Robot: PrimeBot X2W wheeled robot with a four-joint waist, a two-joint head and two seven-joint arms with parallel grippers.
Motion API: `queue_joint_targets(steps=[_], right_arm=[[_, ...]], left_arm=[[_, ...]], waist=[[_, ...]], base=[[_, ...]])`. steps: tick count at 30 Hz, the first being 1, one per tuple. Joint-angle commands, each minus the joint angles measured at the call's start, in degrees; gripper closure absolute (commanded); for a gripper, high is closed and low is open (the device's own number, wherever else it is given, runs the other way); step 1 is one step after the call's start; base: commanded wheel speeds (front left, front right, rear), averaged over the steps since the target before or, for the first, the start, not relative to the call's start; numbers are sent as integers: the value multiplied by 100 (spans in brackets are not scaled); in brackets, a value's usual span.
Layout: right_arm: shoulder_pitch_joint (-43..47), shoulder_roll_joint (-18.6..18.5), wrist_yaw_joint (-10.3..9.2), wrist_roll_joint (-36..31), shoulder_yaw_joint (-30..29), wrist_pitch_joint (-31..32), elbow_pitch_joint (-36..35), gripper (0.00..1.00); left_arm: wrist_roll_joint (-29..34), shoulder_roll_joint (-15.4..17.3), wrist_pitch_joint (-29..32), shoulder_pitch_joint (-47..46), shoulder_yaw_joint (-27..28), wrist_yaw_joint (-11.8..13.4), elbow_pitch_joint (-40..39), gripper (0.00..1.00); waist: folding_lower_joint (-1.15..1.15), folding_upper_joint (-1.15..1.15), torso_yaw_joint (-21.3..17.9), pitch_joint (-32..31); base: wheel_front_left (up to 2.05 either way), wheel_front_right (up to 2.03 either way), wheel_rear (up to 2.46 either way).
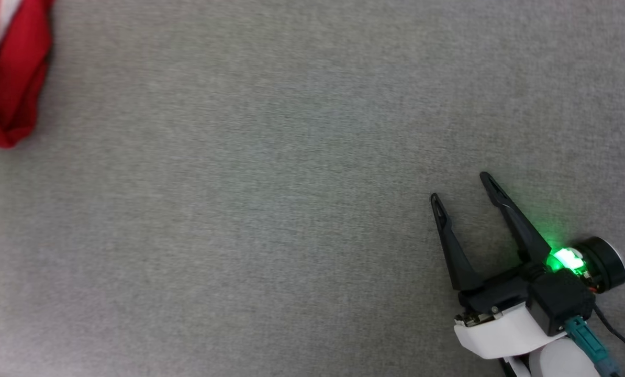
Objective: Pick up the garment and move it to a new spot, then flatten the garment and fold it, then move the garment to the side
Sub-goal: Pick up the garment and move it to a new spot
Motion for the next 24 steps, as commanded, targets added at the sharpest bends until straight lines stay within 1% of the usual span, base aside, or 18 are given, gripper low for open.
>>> queue_joint_targets(steps=[1, 5, 7, 10, 11, 13, 14, 18, 24], right_arm=[[-2, -80, -13, 26, -119, 63, 211, 0], [-79, -74, -14, 38, -214, 72, 200, 0], [-121, -72, -20, 44, -265, 74, 181, 0], [-139, -63, -20, 47, -297, 86, 142, 0], [-146, -61, -20, 41, -298, 86, 130, 0], [-161, -47, -20, 26, -284, 86, 110, 0], [-164, -39, -20, 21, -273, 86, 100, 0], [-160, -8, -19, 7, -167, 78, 99, 0], [-123, 39, -11, 64, -58, 42, 148, 0]], left_arm=[[-116, 83, 183, -80, -36, 9, 33, 0], [-532, 294, 862, -273, -128, 8, 59, 0], [-657, 319, 1093, -328, -191, 8, 51, 0], [-801, 261, 1368, -369, -303, 8, 114, 0], [-828, 235, 1415, -362, -352, 8, 124, 100], [-867, 196, 1436, -328, -405, 8, 172, 100], [-870, 182, 1330, -322, -394, 7, 193, 100], [-841, 147, 677, -355, -313, 0, 195, 100], [-801, 400, -417, -184, -389, 1, -26, 100]], waist=[[-1, 0, -194, 199], [-1, 0, -315, 357], [-1, 0, -353, 420], [-1, 0, -384, 477], [-1, 0, -391, 485], [-1, 0, -403, 481], [-1, 0, -406, 467], [-1, 0, -397, 310], [-1, 0, -403, -227]], base=[[0, 0, 0], [0, 0, 0], [0, 0, 0], [0, 0, 0], [0, 0, 0], [0, 0, 0], [0, 0, 0], [0, 0, 0], [0, 0, 0]])
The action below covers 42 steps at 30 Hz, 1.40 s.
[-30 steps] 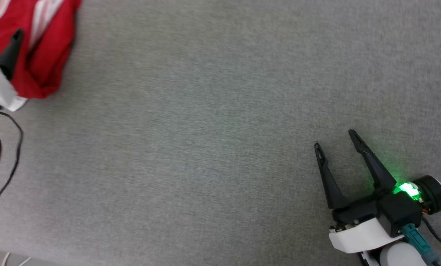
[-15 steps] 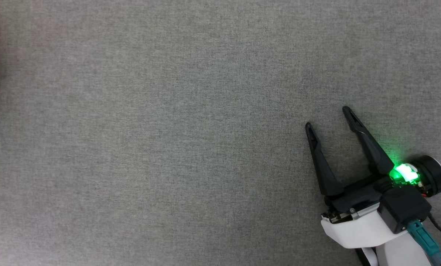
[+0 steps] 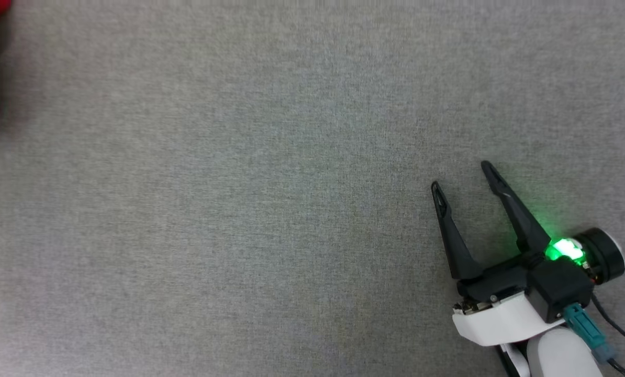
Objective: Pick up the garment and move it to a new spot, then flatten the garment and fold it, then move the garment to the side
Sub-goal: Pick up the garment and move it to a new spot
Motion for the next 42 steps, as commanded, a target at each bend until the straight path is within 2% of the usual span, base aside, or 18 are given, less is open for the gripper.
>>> queue_joint_targets(steps=[1, 4, 9, 15, 18, 23, 28, 30, 34, 40, 41, 42], right_arm=[[96, -49, -10, 57, -15, 23, 133, 0], [138, -29, -8, 94, 34, 11, 221, 0], [273, 17, -8, 172, 1, 10, 365, 0], [417, 42, -8, 241, -54, 10, 452, 0], [484, 45, -8, 303, -93, 10, 466, 0], [536, 46, -8, 352, -309, 10, 392, 0], [489, 48, -8, 402, -776, 10, 260, 0], [485, 49, -8, 364, -906, 10, 209, 0], [421, 47, -8, 122, -1030, 10, 98, 0], [311, 47, -8, 135, -1248, 10, -20, 0], [301, 45, -8, 145, -1257, 10, -34, 0], [292, 46, -8, 163, -1238, 10, -43, 0]], left_arm=[[8, 21, -195, 98, -76, -6, -113, 100], [-143, 78, -581, 254, -230, -6, -424, 100], [-42, 261, -1158, 494, -688, -6, -1094, 100], [49, 230, -1424, 684, -1133, -7, -1777, 100], [225, 65, -1497, 781, -1390, -1, -2119, 100], [271, -505, -1605, 964, -1632, 238, -2662, 100], [613, -1193, -1620, 1153, -2150, 601, -3154, 100], [724, -1570, -1668, 1282, -2389, 738, -3173, 100], [1152, -2293, -1875, 1364, -2922, 873, -2846, 100], [1695, -3463, -2158, 1352, -3686, 911, -1744, 100], [1758, -3604, -2190, 1336, -3795, 879, -1527, 11], [1808, -3730, -2178, 1334, -3904, 848, -1277, 0]], waist=[[0, 0, -5, -344], [0, 0, -30, -728], [0, 0, -96, -1395], [0, 0, -161, -1914], [0, 0, -220, -2154], [0, 0, -404, -2418], [0, 0, -665, -2566], [0, 0, -783, -2579], [0, 0, -1078, -2554], [0, 0, -1477, -2415], [0, 0, -1528, -2391], [0, 0, -1581, -2368]], base=[[0, 0, 0], [0, 0, 0], [0, 0, 0], [0, 0, 0], [0, 0, 0], [0, 0, 0], [0, 0, 0], [0, 0, 0], [0, 0, 0], [0, 0, 0], [0, 0, 0], [0, 0, 0]])
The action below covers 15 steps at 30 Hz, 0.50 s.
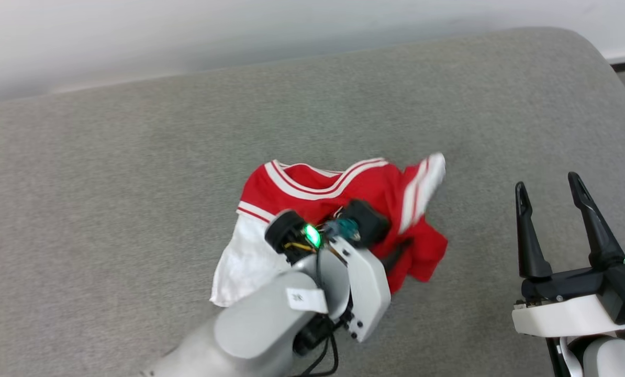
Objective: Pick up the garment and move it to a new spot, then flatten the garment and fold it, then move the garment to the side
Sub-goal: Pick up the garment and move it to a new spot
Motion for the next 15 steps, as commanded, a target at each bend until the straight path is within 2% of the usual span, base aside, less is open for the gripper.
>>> queue_joint_targets(steps=[1, 4, 8, 9, 13, 14, 15], right_arm=[[-76, 12, -6, 29, 37, -10, -29, 0], [-91, 11, -6, 51, 70, -10, -39, 0], [-17, 10, -6, 77, 138, -10, 1, 0], [11, 10, -6, 61, 138, -10, 15, 0], [95, 10, -6, 14, 76, -9, 44, 0], [113, 11, -6, -5, 69, -9, 49, 0], [138, 9, -6, -27, 63, -9, 56, 0]], left_arm=[[124, -110, -2, -31, -175, -59, 348, 0], [222, -420, -201, -52, -343, -177, 844, 0], [143, -560, -656, 14, -266, -333, 1228, 0], [172, -586, -939, -32, -230, -404, 1304, 0], [162, -423, -1498, -72, 30, -318, 1279, 0], [182, -345, -1603, -94, 112, -269, 1230, 0], [235, -145, -1773, -126, 321, -114, 1098, 0]], waist=[[0, 0, -177, 102], [0, 0, -235, 140], [0, 0, -163, 97], [0, 0, -74, 22], [0, 0, 152, -209], [0, 0, 208, -267], [0, 0, 312, -380]], base=[[0, 0, 0], [0, 0, 0], [0, 0, 0], [0, 0, 0], [0, 0, 0], [0, 0, 0], [0, 0, 0]])
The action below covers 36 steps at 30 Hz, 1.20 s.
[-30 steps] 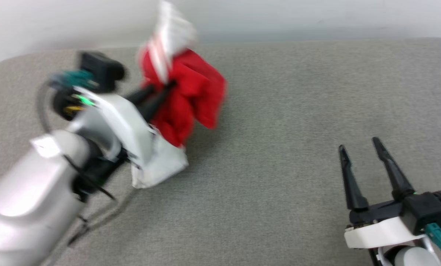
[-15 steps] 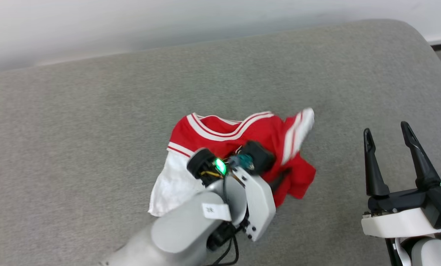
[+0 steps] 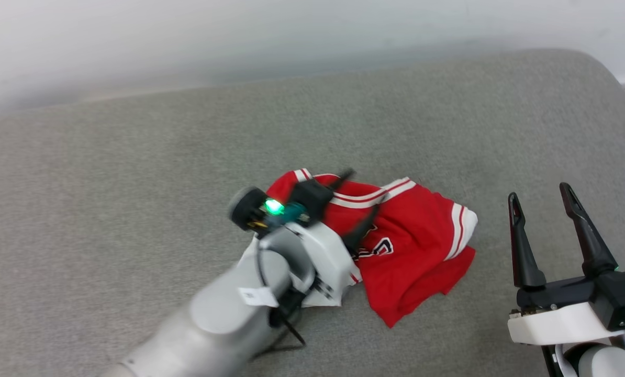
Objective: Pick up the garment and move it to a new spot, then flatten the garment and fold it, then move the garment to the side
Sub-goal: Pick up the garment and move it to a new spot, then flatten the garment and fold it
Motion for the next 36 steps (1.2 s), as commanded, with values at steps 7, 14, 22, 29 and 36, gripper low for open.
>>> queue_joint_targets(steps=[7, 14, 22, 29, 36], right_arm=[[199, 11, -6, -88, 16, -9, 4, 0], [281, 10, -6, -64, 36, -9, -74, 0], [345, 11, -6, 28, 23, -9, -156, 0], [365, 11, -6, -7, 154, -9, -153, 0], [222, 11, -6, -45, 184, -9, -219, 0]], left_arm=[[463, 1081, -239, 460, 1302, 827, -1225, 0], [1079, 1732, -234, 2180, 2897, 1258, -2864, 0], [1628, 1209, -235, 3897, 3650, 1115, -3623, 0], [1867, 868, -235, 4189, 3709, 783, -3419, 0], [1810, 1022, 561, 3850, 3550, 647, -3384, 0]], waist=[[0, 0, 413, -470], [0, 0, 459, -524], [0, 0, 472, -511], [0, 0, 407, -429], [0, 0, 317, -113]], base=[[0, 0, 0], [0, 0, 0], [0, 0, 0], [0, 0, 0], [0, 0, 0]])
